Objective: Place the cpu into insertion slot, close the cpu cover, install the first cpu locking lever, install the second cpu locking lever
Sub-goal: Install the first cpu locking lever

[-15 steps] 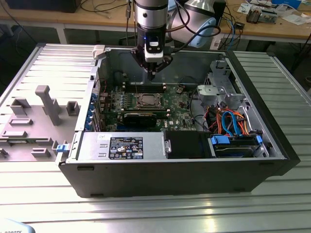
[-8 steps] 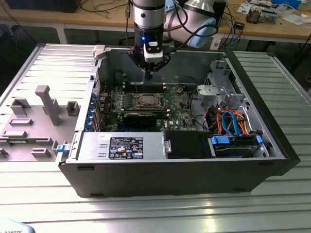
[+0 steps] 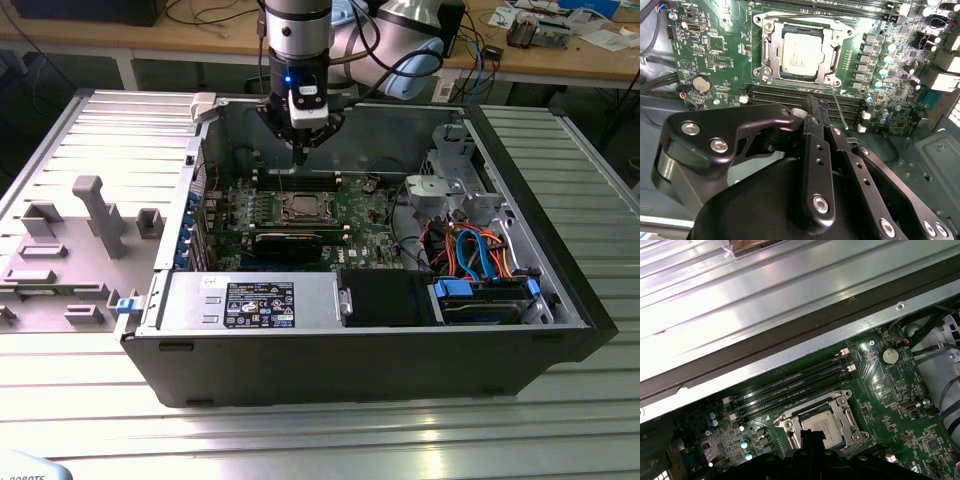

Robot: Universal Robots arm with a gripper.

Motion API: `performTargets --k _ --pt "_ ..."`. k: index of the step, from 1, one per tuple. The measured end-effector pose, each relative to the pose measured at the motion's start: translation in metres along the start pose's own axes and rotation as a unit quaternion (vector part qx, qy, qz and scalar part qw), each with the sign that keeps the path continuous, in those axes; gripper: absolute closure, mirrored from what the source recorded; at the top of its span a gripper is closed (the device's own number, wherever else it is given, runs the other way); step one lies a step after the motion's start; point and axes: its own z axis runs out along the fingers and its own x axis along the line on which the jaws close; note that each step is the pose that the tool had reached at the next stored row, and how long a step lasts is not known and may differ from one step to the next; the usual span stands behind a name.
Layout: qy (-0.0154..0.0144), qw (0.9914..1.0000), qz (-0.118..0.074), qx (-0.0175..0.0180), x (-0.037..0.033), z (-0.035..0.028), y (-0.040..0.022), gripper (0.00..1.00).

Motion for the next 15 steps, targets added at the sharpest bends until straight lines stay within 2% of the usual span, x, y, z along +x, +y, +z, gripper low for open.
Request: performTargets --k 15 --pt "0.0001 1.0 -0.002 0.0 -0.0001 0.0 -0.0005 0.89"
